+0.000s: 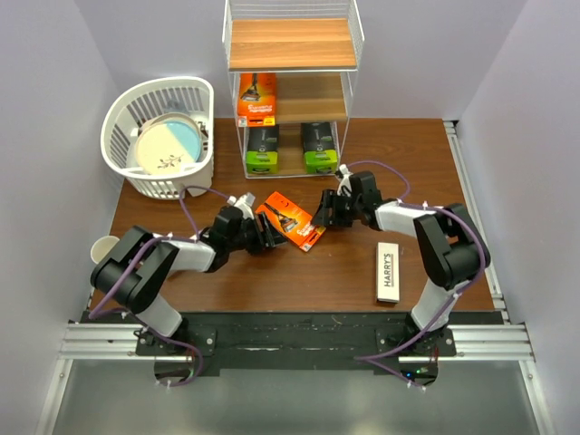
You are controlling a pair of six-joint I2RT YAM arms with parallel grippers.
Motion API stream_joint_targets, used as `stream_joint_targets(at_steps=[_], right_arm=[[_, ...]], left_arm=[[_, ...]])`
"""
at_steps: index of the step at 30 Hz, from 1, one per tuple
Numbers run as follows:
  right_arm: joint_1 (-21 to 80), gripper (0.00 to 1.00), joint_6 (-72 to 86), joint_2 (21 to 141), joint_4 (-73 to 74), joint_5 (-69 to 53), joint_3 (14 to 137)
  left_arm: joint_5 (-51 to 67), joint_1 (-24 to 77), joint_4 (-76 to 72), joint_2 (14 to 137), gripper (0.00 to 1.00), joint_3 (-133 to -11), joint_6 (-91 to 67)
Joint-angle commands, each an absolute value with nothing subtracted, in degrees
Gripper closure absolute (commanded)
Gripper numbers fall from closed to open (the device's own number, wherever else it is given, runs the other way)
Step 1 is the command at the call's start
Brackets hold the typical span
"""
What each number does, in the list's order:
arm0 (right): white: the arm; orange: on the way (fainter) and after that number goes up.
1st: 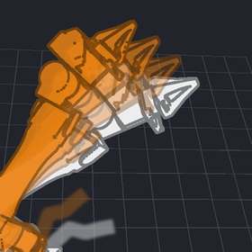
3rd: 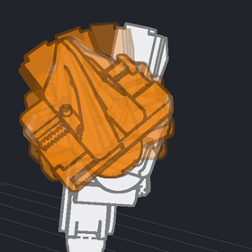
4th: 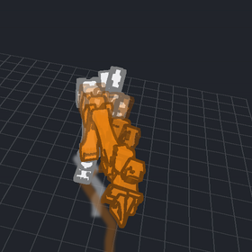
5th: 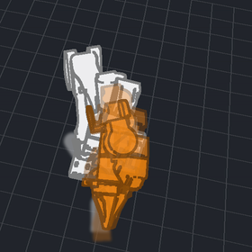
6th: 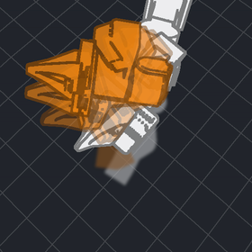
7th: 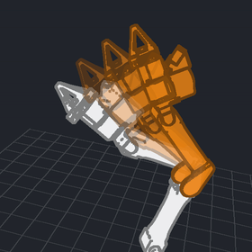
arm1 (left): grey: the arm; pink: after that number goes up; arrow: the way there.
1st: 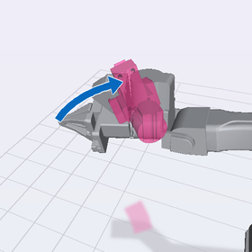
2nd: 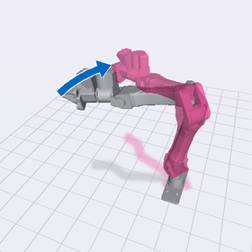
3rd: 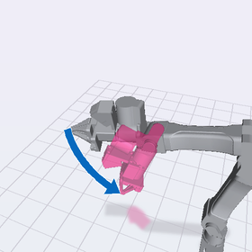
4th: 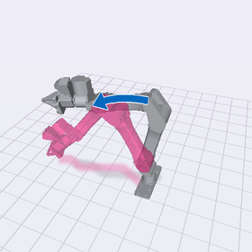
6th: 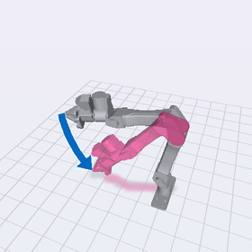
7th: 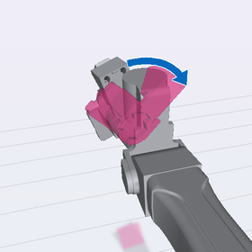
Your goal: Place and organize the shaving razors onto the shelf
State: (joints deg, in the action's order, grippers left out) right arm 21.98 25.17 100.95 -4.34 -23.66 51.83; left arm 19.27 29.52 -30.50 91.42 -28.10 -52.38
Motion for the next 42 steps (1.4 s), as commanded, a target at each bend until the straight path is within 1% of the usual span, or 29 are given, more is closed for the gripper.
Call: stream_joint_targets(at_steps=[1,4,10,14,18,22,25,26,31,34,37,42], right_arm=[[24.42,0.37,28.56,101.34,-6.33,-25.84,53.53],[27.49,0.38,30.41,99.85,-7.29,-25.58,51.16],[32.43,0.37,32.17,97.47,-7.12,-23.83,48.78],[32.08,0.33,30.94,97.21,-4.84,-19.26,50.0],[30.15,0.32,31.02,98.17,-4.92,-19.6,51.24],[29.71,0.32,31.81,99.31,-5.54,-19.69,51.77],[29.62,0.31,32.78,100.02,-5.54,-19.95,51.77],[29.53,0.31,33.48,100.19,-5.71,-20.39,51.68],[29.36,0.28,37.34,100.2,-6.76,-21.62,50.89],[29.35,0.26,40.25,99.58,-8.0,-22.67,49.66],[29.18,0.26,41.66,99.05,-8.44,-22.94,48.26],[28.92,0.26,43.06,98.96,-9.67,-24.43,45.71]], left_arm=[[15.91,28.48,-33.31,92.02,0.37,-30.5,-51.16],[14.07,26.99,-34.36,92.11,0.37,-31.29,-49.05],[14.59,24.35,-35.77,92.02,0.37,-32.52,-46.58],[14.77,22.86,-27.19,89.31,0.37,-31.91,-46.41],[15.03,21.27,-19.96,81.4,0.36,-27.96,-47.63],[16.61,21.18,-21.35,77.7,0.39,-20.15,-49.74],[19.58,21.88,-26.0,79.36,0.44,-18.9,-49.66],[20.21,21.88,-28.1,81.45,0.47,-18.98,-49.75],[23.9,23.55,-34.09,87.88,0.48,-20.83,-52.47],[24.96,24.96,-37.44,91.05,0.51,-22.23,-53.43],[25.14,26.01,-36.74,92.9,0.54,-23.02,-54.67],[24.26,26.81,-31.48,93.25,0.55,-23.99,-56.07]])
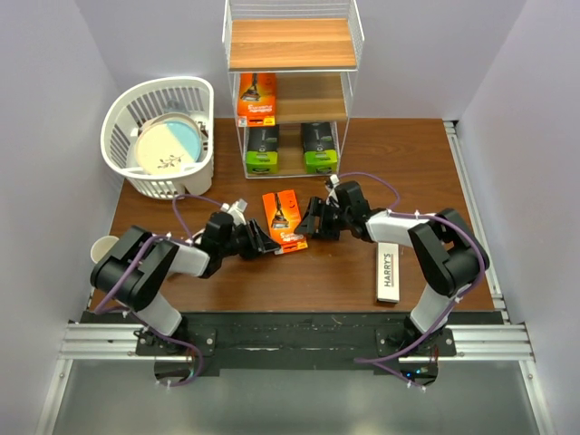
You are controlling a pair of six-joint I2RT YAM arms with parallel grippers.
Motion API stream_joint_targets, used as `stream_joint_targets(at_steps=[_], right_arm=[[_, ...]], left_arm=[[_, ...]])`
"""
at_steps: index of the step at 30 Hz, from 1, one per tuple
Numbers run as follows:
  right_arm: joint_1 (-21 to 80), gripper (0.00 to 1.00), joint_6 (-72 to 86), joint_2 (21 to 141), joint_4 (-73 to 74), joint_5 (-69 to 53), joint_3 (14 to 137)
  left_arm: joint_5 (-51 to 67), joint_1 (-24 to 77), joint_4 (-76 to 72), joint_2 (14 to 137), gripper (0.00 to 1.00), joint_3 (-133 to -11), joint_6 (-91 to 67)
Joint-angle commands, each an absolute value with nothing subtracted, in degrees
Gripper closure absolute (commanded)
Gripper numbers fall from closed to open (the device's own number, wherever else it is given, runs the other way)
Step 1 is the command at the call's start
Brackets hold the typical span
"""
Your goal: Place and organize the shaving razors onto the shelf
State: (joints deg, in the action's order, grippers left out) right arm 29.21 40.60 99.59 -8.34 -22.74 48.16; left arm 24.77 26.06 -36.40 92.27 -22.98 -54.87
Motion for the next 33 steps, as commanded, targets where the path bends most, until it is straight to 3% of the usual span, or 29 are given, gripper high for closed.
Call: stream_joint_targets(at_steps=[1,9,12,19,28,33], right_arm=[[28.92,0.26,44.11,99.23,-10.28,-25.39,45.18],[29.0,0.27,47.37,101.6,-14.15,-25.57,43.94],[28.92,0.28,48.86,102.39,-15.03,-25.93,44.29],[29.0,0.28,49.22,102.92,-14.85,-26.19,44.39],[25.4,0.25,48.86,100.37,-12.66,-26.8,41.75],[25.05,0.23,52.81,100.54,-18.62,-28.83,40.52]], left_arm=[[23.82,26.89,-30.51,92.99,0.55,-23.99,-56.07],[22.76,27.86,-28.56,94.21,0.56,-24.17,-57.04],[22.67,28.91,-32.51,96.67,0.62,-24.69,-58.27],[22.5,29.0,-35.95,99.06,1.0,-27.95,-57.31],[35.32,24.35,-45.96,92.91,1.0,-24.87,-53.18],[39.19,23.99,-49.39,90.79,1.0,-24.52,-51.15]])
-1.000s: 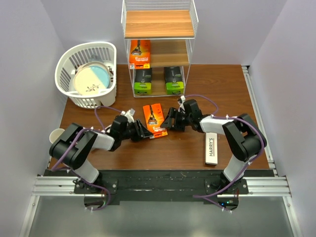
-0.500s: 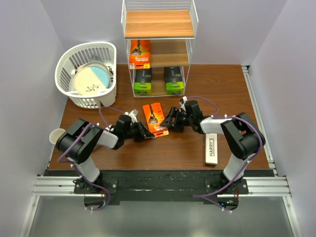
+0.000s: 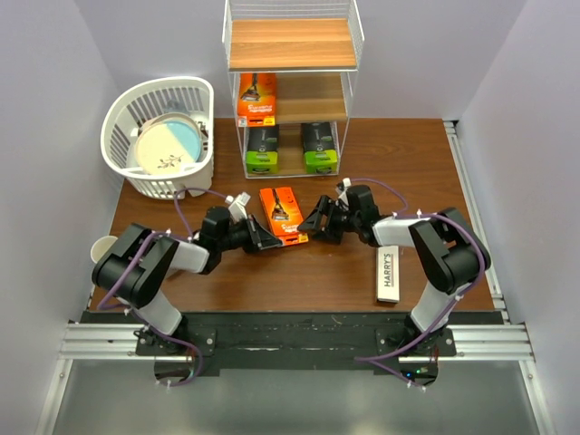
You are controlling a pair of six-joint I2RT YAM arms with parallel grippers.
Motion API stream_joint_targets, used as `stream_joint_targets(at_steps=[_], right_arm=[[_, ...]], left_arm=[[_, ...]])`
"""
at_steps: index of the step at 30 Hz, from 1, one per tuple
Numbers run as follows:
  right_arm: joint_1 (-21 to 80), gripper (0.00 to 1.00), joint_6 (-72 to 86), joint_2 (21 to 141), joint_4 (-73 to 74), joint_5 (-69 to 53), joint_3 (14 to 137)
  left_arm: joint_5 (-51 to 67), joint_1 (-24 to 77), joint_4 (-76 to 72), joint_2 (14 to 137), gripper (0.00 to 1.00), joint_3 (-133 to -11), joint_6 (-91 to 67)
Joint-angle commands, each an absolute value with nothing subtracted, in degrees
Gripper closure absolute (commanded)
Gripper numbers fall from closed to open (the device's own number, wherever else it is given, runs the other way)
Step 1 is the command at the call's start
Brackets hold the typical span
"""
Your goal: Place and organize the shaving razors onto the shelf
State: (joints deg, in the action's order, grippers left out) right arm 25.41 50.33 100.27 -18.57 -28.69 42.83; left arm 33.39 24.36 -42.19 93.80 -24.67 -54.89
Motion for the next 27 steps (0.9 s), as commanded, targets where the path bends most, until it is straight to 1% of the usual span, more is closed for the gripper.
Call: stream_joint_targets(at_steps=[1,3,7,11,12,18,21,22,26,27], right_arm=[[25.05,0.23,54.13,100.81,-20.29,-29.26,40.6],[24.96,0.25,56.59,102.39,-23.54,-32.16,40.78],[25.05,0.27,62.3,104.23,-26.45,-33.57,42.1],[25.14,0.37,63.98,104.33,-26.9,-36.29,43.5],[25.4,0.42,64.16,104.07,-26.89,-36.91,43.51],[25.23,0.52,61.62,101.69,-24.87,-39.37,43.95],[24.79,0.61,59.51,100.64,-23.56,-39.81,44.38],[24.44,0.66,58.98,100.46,-22.77,-39.9,44.47],[23.82,0.74,55.91,98.79,-20.31,-40.69,44.82],[23.73,0.75,54.77,97.92,-19.78,-40.78,44.82]], left_arm=[[40.77,23.99,-49.66,90.7,1.0,-24.52,-50.89],[41.83,23.99,-49.92,90.44,1.0,-24.52,-50.63],[42.45,24.52,-49.92,90.09,1.0,-24.17,-49.49],[42.01,24.78,-49.92,90.17,1.0,-23.99,-49.13],[41.92,24.87,-49.75,90.61,1.0,-24.08,-48.96],[39.91,25.05,-47.03,92.46,1.0,-26.1,-46.5],[39.03,25.14,-45.36,92.9,1.0,-27.15,-45.88],[38.15,25.14,-44.66,92.9,1.0,-27.68,-45.18],[36.48,25.14,-41.66,92.37,1.0,-29.18,-43.51],[36.3,25.14,-40.44,92.03,1.0,-29.53,-43.24]])
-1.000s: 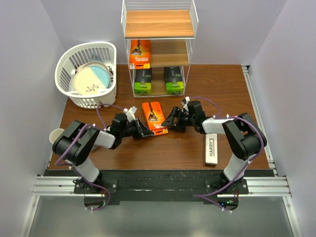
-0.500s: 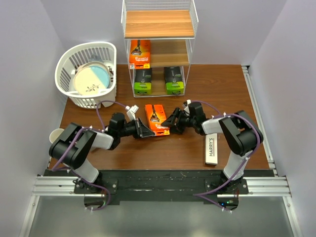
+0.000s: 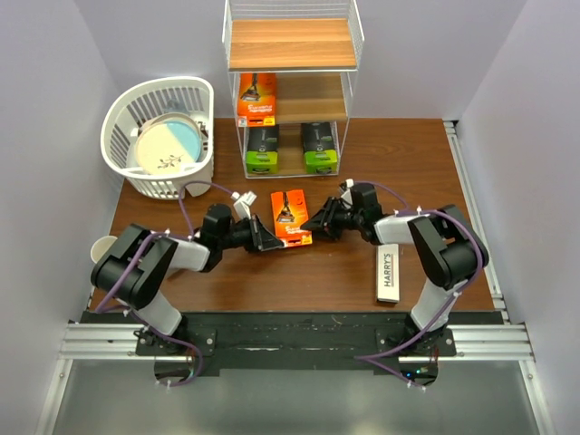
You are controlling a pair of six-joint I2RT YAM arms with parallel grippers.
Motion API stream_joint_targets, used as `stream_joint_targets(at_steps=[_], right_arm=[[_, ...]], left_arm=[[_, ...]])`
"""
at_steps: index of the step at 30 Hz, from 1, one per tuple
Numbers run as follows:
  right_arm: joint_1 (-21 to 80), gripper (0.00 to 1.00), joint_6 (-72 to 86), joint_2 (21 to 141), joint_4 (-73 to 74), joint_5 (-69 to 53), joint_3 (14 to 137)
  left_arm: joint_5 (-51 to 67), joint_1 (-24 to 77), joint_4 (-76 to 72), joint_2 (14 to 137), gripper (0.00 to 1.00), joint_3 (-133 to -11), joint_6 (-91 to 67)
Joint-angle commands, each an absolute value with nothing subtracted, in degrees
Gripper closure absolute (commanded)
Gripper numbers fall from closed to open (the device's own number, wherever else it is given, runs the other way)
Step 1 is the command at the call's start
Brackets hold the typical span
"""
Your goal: Place and organize the shaving razors onto the shelf
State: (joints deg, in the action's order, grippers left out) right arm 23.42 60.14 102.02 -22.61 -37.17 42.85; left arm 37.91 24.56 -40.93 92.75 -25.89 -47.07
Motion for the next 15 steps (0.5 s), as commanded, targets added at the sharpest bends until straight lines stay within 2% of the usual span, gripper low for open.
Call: stream_joint_targets(at_steps=[1,5,9,15], right_arm=[[23.38,0.75,54.06,97.39,-18.56,-40.87,44.91],[22.15,0.82,49.67,93.88,-14.69,-42.45,47.18],[19.87,0.86,42.82,89.48,-8.63,-45.61,51.58],[14.95,0.94,42.44,87.8,-3.25,-52.82,59.32]], left_arm=[[35.95,25.14,-39.82,91.85,0.99,-30.31,-42.55],[39.45,24.35,-34.99,89.57,0.86,-32.86,-37.72],[46.83,20.14,-23.08,83.61,0.73,-35.59,-30.86],[51.5,14.94,-3.99,77.71,0.69,-42.18,-17.68]])
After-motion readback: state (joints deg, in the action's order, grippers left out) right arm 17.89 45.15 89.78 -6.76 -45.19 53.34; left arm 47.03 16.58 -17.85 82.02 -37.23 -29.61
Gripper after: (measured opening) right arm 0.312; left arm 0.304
